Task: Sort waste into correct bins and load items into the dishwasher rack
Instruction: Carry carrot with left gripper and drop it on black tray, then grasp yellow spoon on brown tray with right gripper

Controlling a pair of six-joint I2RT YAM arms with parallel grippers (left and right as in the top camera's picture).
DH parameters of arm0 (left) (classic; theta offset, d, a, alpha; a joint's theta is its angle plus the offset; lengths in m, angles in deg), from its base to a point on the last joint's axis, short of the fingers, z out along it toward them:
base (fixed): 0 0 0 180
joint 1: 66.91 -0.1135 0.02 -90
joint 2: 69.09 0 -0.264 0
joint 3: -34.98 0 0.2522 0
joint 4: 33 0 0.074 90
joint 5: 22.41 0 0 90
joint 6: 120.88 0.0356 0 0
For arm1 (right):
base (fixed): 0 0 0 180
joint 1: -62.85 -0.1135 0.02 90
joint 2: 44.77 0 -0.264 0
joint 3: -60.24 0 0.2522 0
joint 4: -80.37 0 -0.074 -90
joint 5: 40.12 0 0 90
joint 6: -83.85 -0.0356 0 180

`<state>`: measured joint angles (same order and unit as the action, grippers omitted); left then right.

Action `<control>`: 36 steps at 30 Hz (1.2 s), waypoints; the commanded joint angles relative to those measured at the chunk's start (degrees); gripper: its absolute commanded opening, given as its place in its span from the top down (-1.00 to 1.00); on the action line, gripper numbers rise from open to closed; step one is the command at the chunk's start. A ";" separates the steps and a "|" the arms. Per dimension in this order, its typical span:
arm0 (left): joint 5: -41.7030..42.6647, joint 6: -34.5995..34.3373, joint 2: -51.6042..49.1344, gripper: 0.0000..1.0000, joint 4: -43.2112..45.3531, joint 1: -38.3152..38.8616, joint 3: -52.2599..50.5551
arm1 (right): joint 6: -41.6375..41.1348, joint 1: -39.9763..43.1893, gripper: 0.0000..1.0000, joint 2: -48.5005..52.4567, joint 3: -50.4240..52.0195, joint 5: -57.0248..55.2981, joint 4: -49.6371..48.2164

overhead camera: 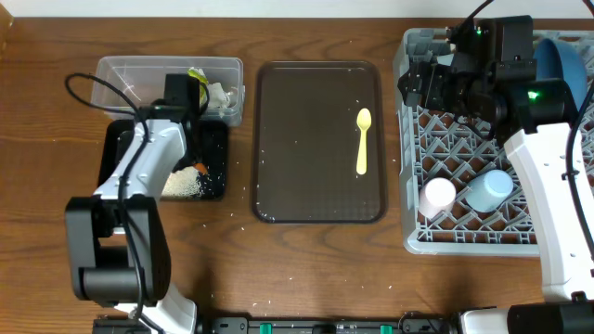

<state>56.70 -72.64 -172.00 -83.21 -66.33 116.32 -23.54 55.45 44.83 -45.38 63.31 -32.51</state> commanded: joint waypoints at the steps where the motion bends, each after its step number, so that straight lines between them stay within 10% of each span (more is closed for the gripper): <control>1: -0.74 -10.29 -1.64 0.57 1.70 -0.04 -1.97 | 0.72 -0.17 -0.79 -0.02 -0.17 -0.13 0.22; 14: -0.72 -12.83 -1.86 0.30 4.35 -0.04 -2.25 | 0.72 -0.17 -0.77 -0.02 -0.17 -0.11 0.07; 23: 13.46 20.70 8.13 0.18 2.12 0.57 3.34 | -1.55 -5.16 -0.75 1.18 -0.17 -1.18 -2.29; 36: 13.38 23.30 19.43 -0.30 0.28 1.16 3.17 | -18.62 -15.63 -0.39 15.98 -0.17 -17.07 -3.17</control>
<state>69.40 -51.28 -152.22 -82.51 -65.13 119.11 -37.70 40.48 58.36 -45.38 50.74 -34.91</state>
